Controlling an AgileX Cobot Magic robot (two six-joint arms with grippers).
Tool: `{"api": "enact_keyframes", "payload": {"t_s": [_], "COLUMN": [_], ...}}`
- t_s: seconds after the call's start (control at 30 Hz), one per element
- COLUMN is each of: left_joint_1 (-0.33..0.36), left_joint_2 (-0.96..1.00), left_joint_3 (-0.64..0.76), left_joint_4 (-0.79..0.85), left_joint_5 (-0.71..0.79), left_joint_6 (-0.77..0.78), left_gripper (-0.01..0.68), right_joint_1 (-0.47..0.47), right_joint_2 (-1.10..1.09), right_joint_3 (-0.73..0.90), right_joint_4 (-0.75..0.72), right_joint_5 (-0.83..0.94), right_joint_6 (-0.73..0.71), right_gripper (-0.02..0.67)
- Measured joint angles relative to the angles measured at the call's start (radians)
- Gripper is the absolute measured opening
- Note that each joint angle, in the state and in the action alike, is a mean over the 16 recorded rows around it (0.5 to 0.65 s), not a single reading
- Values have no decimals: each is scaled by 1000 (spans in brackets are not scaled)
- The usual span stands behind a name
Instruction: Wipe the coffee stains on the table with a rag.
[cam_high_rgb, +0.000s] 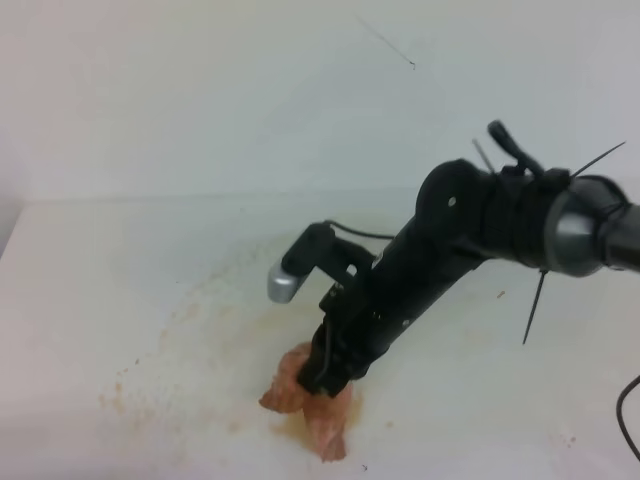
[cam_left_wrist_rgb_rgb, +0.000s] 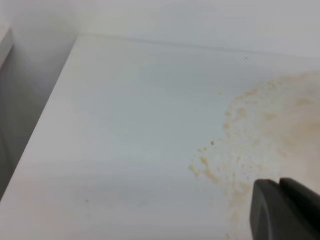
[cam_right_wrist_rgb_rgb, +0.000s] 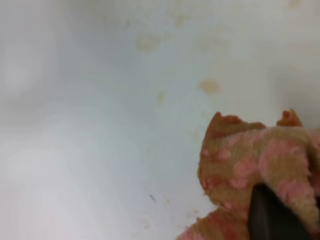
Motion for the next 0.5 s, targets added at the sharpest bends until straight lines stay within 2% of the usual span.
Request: {"api": "enact_keyframes", "payload": {"t_s": [0.5], "left_joint_1": [0], "left_joint_2": [2], "left_joint_3": [-2], "left_joint_4": [0], "left_joint_5": [1], "left_joint_6": [0], "left_gripper": [-3], "right_joint_1": [38], "right_joint_2": [118], "right_joint_3": [-1], "right_joint_4": [27], "right_joint_5": [-12], "right_joint_6": [-37], "right_gripper": [40]}}
